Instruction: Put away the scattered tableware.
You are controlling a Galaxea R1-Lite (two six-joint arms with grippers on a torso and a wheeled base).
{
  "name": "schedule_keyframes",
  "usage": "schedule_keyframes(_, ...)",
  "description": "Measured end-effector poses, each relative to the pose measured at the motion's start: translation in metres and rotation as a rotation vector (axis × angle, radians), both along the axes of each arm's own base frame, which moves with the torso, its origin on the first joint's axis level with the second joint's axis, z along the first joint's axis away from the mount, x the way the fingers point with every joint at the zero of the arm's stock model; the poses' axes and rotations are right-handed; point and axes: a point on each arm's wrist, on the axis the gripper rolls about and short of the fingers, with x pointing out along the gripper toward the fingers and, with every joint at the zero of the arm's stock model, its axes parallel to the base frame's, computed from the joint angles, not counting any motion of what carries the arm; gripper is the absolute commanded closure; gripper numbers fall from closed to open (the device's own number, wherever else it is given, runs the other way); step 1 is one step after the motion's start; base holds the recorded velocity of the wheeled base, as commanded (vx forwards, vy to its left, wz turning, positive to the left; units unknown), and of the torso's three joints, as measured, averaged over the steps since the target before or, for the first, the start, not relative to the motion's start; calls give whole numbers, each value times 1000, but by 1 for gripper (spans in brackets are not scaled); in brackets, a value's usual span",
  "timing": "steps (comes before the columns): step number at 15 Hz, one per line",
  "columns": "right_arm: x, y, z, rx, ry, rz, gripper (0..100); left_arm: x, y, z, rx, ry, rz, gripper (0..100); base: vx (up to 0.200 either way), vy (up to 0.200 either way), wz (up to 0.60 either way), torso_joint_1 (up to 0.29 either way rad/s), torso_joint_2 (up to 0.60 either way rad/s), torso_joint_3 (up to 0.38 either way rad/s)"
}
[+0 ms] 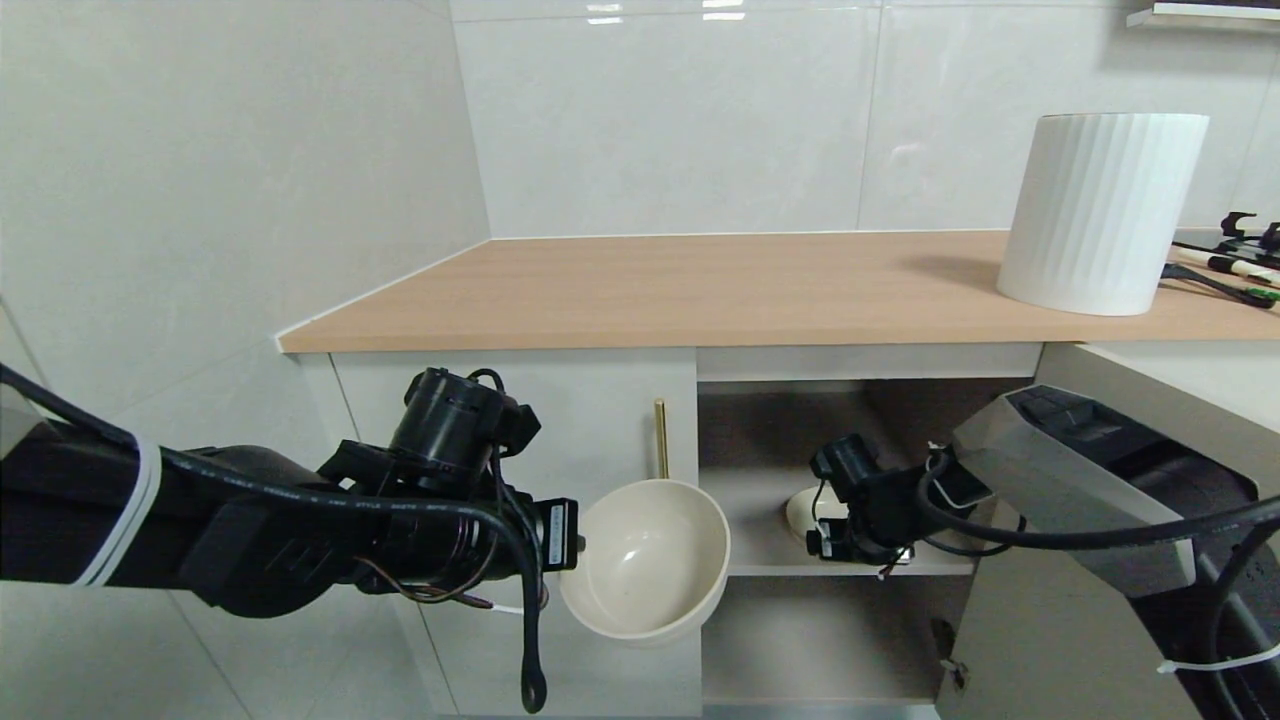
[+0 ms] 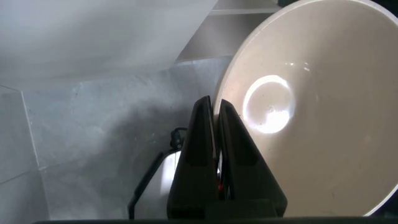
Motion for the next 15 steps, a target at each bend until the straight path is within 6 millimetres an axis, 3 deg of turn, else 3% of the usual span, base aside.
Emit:
schedule_keyframes(4, 1, 1, -2, 5, -2, -8, 0, 0, 0, 0, 0, 0, 0, 100, 0, 0, 0, 0, 0, 0)
schedule_keyframes(7, -5, -2, 16, 30, -14, -33, 0, -1, -2, 0, 1, 1, -6, 100, 0, 0, 0, 0, 0, 0)
schedule_keyframes(9, -20, -5, 48, 62, -31, -18, 0, -4, -10, -1, 5, -1, -30, 100, 0, 0, 0, 0, 0, 0)
schedule_keyframes(11, -45, -7, 100, 119, -78, 33, 0, -6, -24, -2, 41, -22, -40, 100, 0, 0, 0, 0, 0, 0)
schedule_keyframes(15, -123, 5, 187, 184, -121, 193, 0, -9, -57, -18, 149, -49, -45, 100, 0, 0, 0, 0, 0, 0)
